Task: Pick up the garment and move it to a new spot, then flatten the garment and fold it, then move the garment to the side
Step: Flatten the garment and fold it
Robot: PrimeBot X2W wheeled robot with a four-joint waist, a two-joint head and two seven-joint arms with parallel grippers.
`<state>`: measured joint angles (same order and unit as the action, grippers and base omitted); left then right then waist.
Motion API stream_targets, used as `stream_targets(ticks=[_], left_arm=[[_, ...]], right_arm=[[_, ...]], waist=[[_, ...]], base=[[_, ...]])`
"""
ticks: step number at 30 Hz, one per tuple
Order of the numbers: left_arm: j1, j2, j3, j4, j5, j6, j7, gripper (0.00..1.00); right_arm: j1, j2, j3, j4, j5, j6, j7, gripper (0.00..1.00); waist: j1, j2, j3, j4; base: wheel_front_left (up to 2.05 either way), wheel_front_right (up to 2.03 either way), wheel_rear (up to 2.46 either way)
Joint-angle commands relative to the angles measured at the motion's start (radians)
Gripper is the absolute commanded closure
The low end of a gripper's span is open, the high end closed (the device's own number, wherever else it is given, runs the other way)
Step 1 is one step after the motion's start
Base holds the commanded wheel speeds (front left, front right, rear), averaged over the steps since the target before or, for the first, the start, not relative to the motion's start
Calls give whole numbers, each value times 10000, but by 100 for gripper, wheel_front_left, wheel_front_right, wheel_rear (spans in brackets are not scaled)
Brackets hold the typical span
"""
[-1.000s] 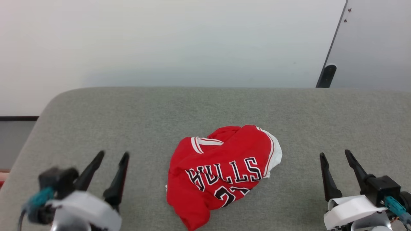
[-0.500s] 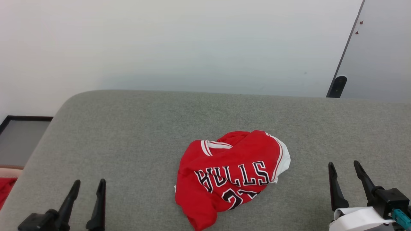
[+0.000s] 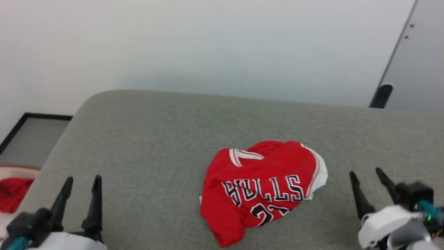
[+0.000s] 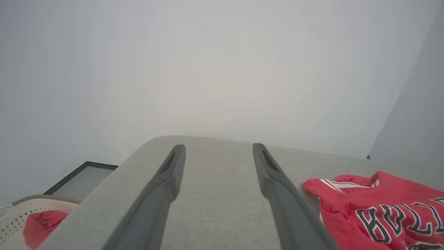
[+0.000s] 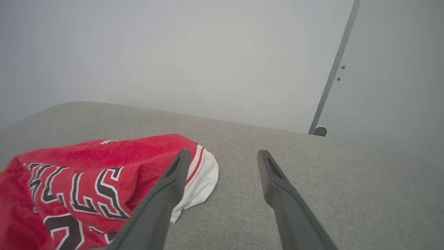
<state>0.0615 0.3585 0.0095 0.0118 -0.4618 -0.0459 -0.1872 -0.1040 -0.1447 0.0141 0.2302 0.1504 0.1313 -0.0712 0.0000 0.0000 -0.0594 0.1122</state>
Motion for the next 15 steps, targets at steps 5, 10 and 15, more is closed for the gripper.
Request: stream_targets(ticks=[5,10,15], left_arm=[[-356,-10,-209,-31,90,-48,76,0],[-773,-366,-544,80,102,-35,-65,0],[-1267,-745,-949,386,145,-137,-275,0]], right_arm=[[-777,-836,433,181,686,-12,1840,0],[-1573,-1675,728,411,1406,-12,3826,0],[-2185,-2355,1015,794,1783,-10,5511,0]], waist=[[0,0,276,804],[0,0,905,1453],[0,0,1583,2033]], base=[[0,0,0],[0,0,0],[0,0,0]])
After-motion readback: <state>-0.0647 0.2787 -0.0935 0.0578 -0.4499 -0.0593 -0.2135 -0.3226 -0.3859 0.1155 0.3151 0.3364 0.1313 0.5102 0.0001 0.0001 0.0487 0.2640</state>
